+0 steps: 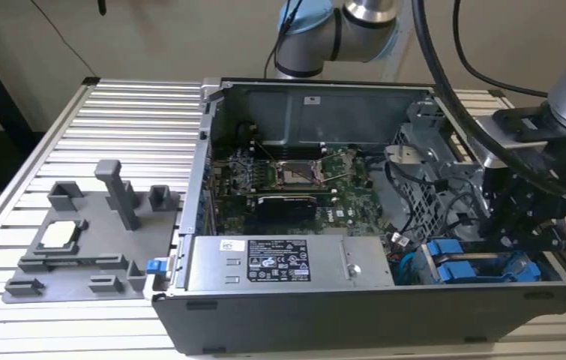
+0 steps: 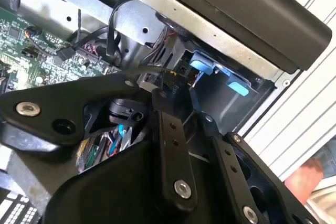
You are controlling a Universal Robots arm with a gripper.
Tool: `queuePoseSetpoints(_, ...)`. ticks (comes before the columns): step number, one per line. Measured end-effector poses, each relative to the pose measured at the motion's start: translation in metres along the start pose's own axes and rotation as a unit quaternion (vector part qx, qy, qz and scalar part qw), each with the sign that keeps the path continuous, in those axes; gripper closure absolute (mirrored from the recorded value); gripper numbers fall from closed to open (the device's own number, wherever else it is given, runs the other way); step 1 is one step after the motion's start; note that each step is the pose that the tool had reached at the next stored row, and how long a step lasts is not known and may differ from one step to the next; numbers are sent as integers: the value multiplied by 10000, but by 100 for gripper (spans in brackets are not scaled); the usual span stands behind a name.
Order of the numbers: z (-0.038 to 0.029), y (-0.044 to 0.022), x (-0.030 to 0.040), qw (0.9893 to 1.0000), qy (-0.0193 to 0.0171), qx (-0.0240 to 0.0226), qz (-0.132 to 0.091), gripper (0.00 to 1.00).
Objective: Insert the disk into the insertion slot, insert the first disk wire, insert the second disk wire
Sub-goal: 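Insert the first disk wire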
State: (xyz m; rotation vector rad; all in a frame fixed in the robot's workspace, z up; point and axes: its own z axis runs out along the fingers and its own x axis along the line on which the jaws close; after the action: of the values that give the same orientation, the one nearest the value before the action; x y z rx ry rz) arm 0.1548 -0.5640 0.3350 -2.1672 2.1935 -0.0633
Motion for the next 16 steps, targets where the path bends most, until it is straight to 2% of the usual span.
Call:
queuePoseSetpoints(5,-181,-12,-2,10000,1,0,0,73)
queuePoseSetpoints(14,-586,-40,-7,10000,2,0,0,73)
queuePoseSetpoints(16,-597,-41,-7,10000,2,0,0,73)
